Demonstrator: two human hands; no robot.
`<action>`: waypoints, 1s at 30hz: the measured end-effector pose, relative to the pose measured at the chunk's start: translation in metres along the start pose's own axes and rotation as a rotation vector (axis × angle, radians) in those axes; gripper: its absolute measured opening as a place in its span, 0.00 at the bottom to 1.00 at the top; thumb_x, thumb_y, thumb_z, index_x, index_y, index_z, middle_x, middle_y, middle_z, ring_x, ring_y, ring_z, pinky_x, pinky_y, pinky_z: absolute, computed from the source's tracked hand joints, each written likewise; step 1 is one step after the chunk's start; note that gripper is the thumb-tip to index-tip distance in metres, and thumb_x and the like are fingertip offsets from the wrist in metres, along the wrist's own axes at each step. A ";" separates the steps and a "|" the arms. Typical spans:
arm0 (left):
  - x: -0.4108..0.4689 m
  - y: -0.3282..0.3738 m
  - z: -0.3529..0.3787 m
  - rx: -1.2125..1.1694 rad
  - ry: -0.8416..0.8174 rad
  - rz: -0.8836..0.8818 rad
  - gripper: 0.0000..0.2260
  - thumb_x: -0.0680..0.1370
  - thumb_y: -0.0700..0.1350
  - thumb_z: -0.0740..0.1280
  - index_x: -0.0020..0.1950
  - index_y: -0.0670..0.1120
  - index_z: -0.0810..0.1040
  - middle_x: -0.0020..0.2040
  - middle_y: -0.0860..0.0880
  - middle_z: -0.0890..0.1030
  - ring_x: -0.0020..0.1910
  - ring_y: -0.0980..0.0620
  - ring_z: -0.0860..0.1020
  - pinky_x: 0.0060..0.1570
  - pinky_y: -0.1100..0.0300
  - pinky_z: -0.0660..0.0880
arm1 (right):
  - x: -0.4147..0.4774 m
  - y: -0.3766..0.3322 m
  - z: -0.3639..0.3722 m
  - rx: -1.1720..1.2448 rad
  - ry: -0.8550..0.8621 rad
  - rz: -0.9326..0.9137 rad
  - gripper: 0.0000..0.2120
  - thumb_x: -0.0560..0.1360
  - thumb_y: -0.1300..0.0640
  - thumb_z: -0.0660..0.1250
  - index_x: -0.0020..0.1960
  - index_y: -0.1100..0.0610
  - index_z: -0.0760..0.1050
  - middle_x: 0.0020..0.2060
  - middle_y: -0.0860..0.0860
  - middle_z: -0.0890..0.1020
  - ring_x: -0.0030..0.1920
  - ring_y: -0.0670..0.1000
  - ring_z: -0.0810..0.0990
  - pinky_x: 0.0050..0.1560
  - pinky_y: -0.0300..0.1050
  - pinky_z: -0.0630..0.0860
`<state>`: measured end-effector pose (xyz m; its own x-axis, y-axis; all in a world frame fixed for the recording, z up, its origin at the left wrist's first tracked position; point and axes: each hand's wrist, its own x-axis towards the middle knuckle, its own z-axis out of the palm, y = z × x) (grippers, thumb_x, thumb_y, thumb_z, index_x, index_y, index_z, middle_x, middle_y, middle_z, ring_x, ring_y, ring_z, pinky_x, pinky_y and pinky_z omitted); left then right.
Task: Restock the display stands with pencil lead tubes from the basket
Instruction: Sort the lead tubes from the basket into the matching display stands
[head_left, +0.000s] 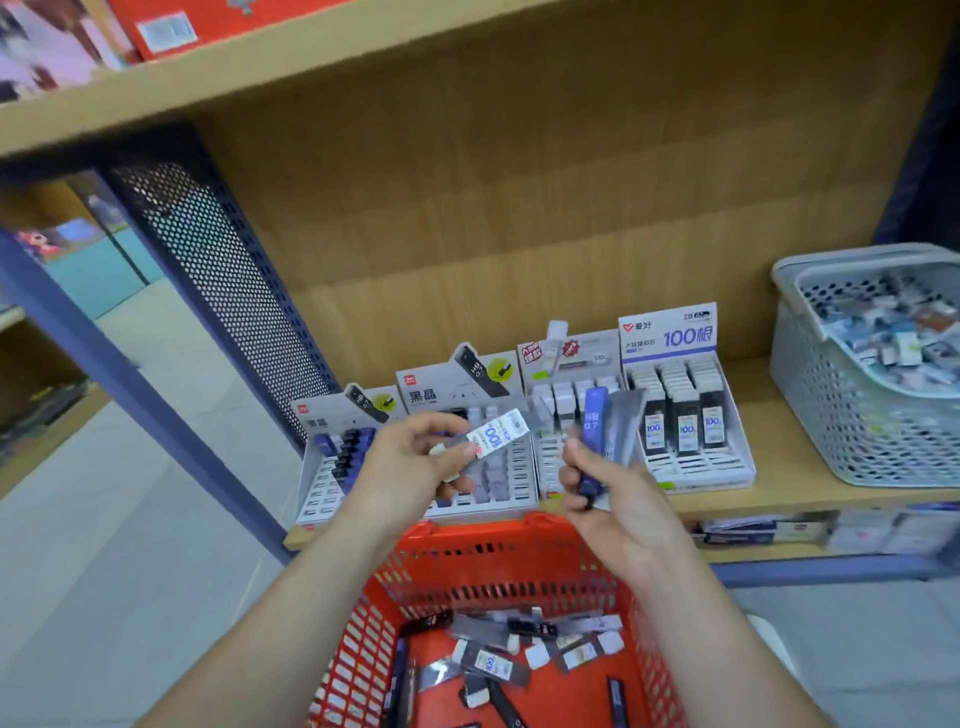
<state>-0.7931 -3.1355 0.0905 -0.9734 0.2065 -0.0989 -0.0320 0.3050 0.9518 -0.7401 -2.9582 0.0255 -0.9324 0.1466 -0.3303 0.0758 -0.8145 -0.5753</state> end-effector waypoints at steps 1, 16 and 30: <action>0.004 0.001 0.003 0.028 -0.009 -0.004 0.06 0.74 0.36 0.71 0.49 0.44 0.79 0.45 0.42 0.82 0.29 0.48 0.79 0.29 0.60 0.73 | 0.007 -0.008 0.002 -0.054 0.028 -0.068 0.07 0.70 0.65 0.72 0.47 0.59 0.79 0.32 0.50 0.77 0.30 0.45 0.70 0.25 0.35 0.62; 0.114 -0.007 0.119 0.211 -0.036 0.227 0.08 0.78 0.36 0.66 0.55 0.43 0.80 0.47 0.44 0.83 0.41 0.50 0.81 0.41 0.59 0.80 | 0.075 0.013 -0.074 -0.248 0.650 -0.337 0.09 0.74 0.54 0.73 0.48 0.57 0.76 0.37 0.55 0.81 0.33 0.50 0.75 0.35 0.46 0.70; 0.154 -0.038 0.217 0.598 -0.185 0.402 0.11 0.78 0.40 0.67 0.60 0.47 0.81 0.53 0.48 0.84 0.53 0.53 0.80 0.48 0.74 0.67 | 0.078 -0.019 -0.102 0.127 0.865 -0.437 0.09 0.77 0.60 0.70 0.55 0.61 0.74 0.27 0.52 0.74 0.20 0.43 0.69 0.21 0.37 0.66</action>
<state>-0.8924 -2.9133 -0.0242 -0.8279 0.5465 0.1262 0.4994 0.6159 0.6093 -0.7780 -2.8737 -0.0660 -0.2845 0.7697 -0.5715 -0.3009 -0.6377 -0.7091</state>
